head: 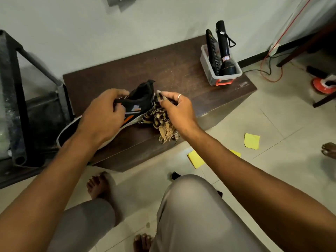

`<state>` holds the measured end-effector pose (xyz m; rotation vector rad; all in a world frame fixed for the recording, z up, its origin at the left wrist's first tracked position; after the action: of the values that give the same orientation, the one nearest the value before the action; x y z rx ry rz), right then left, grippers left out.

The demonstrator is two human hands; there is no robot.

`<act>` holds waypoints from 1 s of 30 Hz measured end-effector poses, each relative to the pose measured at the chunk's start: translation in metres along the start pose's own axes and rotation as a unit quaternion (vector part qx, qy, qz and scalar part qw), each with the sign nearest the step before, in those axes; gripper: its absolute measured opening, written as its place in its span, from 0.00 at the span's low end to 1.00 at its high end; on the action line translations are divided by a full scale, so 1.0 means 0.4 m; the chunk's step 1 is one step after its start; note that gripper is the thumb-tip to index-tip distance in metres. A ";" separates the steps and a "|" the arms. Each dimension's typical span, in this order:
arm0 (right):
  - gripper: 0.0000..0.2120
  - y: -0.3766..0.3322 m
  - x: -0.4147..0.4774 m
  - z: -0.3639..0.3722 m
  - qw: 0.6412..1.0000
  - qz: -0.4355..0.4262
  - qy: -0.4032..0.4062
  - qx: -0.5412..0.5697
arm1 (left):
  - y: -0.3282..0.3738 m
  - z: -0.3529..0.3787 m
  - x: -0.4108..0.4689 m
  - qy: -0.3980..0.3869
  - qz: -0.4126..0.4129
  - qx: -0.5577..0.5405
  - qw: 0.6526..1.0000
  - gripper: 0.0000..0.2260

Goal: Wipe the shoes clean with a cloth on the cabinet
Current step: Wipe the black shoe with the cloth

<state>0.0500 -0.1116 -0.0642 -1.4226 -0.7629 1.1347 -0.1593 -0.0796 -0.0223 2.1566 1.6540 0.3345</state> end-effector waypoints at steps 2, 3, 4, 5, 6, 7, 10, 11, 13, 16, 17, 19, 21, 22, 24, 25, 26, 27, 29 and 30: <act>0.13 -0.005 0.000 0.004 1.000 -0.011 0.010 0.015 | 0.038 0.008 0.010 0.022 0.019 0.014 0.999 0.21; 0.13 -0.007 0.002 0.008 1.000 -0.020 0.012 0.017 | 0.051 0.014 0.019 0.030 0.027 0.022 0.999 0.22; 0.14 -0.010 0.002 0.013 0.999 -0.031 0.011 0.014 | 0.061 0.020 0.030 0.030 0.028 0.029 0.999 0.24; 0.14 -0.015 -0.001 0.021 0.999 -0.047 0.005 0.010 | 0.065 0.026 0.042 0.027 0.021 0.036 0.999 0.27; 0.14 -0.021 -0.006 0.029 0.998 -0.067 -0.003 0.009 | 0.067 0.032 0.052 0.018 0.010 0.045 0.999 0.30; 0.14 -0.023 -0.012 0.035 0.996 -0.086 -0.009 0.011 | 0.066 0.041 0.063 0.012 -0.001 0.055 0.998 0.32; 0.13 -0.003 -0.035 0.040 0.990 -0.137 -0.026 -0.020 | 0.059 0.063 0.083 0.023 -0.016 0.030 0.999 0.28; 0.12 0.012 -0.041 0.035 0.986 -0.154 -0.033 -0.055 | 0.056 0.067 0.087 0.034 -0.016 0.011 0.999 0.26; 0.11 0.040 -0.033 0.015 0.980 -0.162 -0.038 -0.111 | 0.048 0.077 0.095 0.050 -0.012 0.000 0.999 0.22; 0.11 0.038 0.009 -0.006 0.985 -0.126 0.007 -0.114 | 0.035 0.089 0.105 0.052 -0.009 -0.014 0.999 0.20; 0.12 0.027 0.023 -0.004 0.986 -0.133 0.022 -0.095 | 0.030 0.094 0.107 0.051 -0.010 -0.022 0.998 0.20; 0.13 0.007 0.037 0.021 0.985 -0.166 0.020 -0.044 | 0.020 0.101 0.110 0.050 -0.013 -0.036 0.998 0.20; 0.13 0.005 0.023 0.047 0.985 -0.174 0.012 -0.008 | 0.011 0.105 0.113 0.049 -0.019 -0.056 0.997 0.20; 0.12 0.017 0.008 0.048 0.985 -0.172 0.013 -0.009 | 0.010 0.106 0.113 0.047 -0.020 -0.064 0.997 0.20; 0.11 0.046 -0.021 0.031 0.984 -0.169 0.012 -0.050 | 0.008 0.106 0.111 0.050 -0.022 -0.072 0.996 0.21; 0.11 0.053 -0.028 0.022 0.984 -0.163 0.007 -0.067 | 0.009 0.106 0.110 0.050 -0.022 -0.074 0.996 0.21; 0.11 0.051 -0.020 0.016 0.986 -0.154 0.004 -0.066 | 0.013 0.105 0.108 0.051 -0.022 -0.072 0.996 0.21; 0.11 0.043 -0.007 0.014 0.987 -0.151 0.007 -0.053 | 0.018 0.106 0.104 0.051 -0.022 -0.069 0.996 0.22; 0.12 0.014 0.016 0.026 0.987 -0.159 0.014 -0.017 | 0.032 0.103 0.093 0.056 -0.023 -0.055 0.997 0.25; 0.12 0.006 0.019 0.037 0.986 -0.166 0.014 -0.004 | 0.039 0.099 0.088 0.061 -0.025 -0.046 0.997 0.28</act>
<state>0.0384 -0.0996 -0.0671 -1.2584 -0.9438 0.8530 -0.1194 -0.0557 -0.0523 2.0598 1.7191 0.5260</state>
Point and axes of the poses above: each hand's wrist, its own x-axis towards the middle knuckle, its own z-axis out of the palm, y = z × x, the point moved 1 cm from there along x, towards the middle knuckle, and after that the axes turned 15 degrees about x, right-handed, at the moved point
